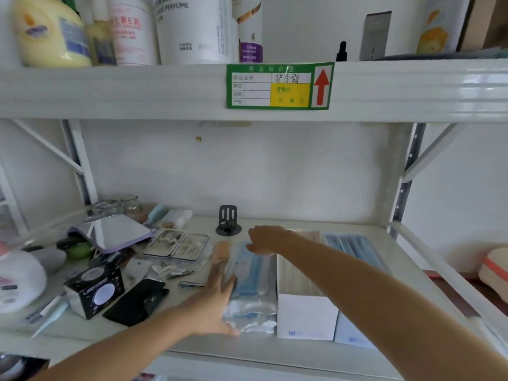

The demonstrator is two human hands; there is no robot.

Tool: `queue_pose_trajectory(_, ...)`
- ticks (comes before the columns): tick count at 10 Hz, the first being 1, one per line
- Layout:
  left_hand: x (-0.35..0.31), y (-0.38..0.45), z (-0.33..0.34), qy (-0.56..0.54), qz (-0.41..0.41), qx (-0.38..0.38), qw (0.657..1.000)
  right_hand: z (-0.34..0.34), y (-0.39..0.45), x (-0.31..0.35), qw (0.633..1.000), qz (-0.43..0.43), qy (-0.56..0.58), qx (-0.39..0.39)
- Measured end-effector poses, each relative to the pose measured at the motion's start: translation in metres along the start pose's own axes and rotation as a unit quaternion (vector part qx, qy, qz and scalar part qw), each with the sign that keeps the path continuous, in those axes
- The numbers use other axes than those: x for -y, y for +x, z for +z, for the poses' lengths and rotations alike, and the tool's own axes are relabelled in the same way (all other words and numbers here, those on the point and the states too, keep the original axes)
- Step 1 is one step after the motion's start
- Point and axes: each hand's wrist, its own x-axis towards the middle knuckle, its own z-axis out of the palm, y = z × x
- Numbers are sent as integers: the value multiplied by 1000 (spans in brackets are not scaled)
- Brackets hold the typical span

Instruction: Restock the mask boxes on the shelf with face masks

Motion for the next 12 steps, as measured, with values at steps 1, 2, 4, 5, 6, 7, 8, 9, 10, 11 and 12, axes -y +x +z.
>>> queue_pose_trajectory(1, 4, -3, 14, -26, -17, -36, 999, 13, 15, 11, 991, 33, -78, 100)
queue_pose_trajectory(2, 9, 1, 18, -62, -20, -53, 996, 8, 24, 11, 984, 19, -132, 115)
queue_pose_trajectory(4, 12, 11, 18, -98, -13, -73, 992, 7, 18, -10, 972, -42, -180, 142)
queue_pose_trajectory(5, 7, 12, 8, -89, 2, -51, 995, -10, -5, -38, 999, -20, -29, 33)
queue_pose_trajectory(6, 9, 8, -7, -60, 4, 18, 998, -22, -32, -92, 984, 108, 74, -121)
queue_pose_trajectory(7, 9, -3, -30, -22, 11, 16, 1000, -17, -78, -151, 946, 264, 125, -144)
queue_pose_trajectory(8, 3, -2, -51, -17, 18, -33, 999, 8, -126, -190, 916, 341, 212, -4)
queue_pose_trajectory(9, -9, 4, -51, -36, 42, -47, 997, 36, -151, -194, 887, 340, 305, 70)
queue_pose_trajectory(10, -24, 10, -27, -14, 92, -51, 994, 58, -155, -176, 895, 312, 319, 27)
queue_pose_trajectory(11, -41, -10, -19, -102, 65, -96, 988, 70, -161, -164, 892, 302, 333, -51)
queue_pose_trajectory(12, -51, -56, -4, -233, -4, -263, 936, 78, -202, -157, 925, 246, 226, -183)
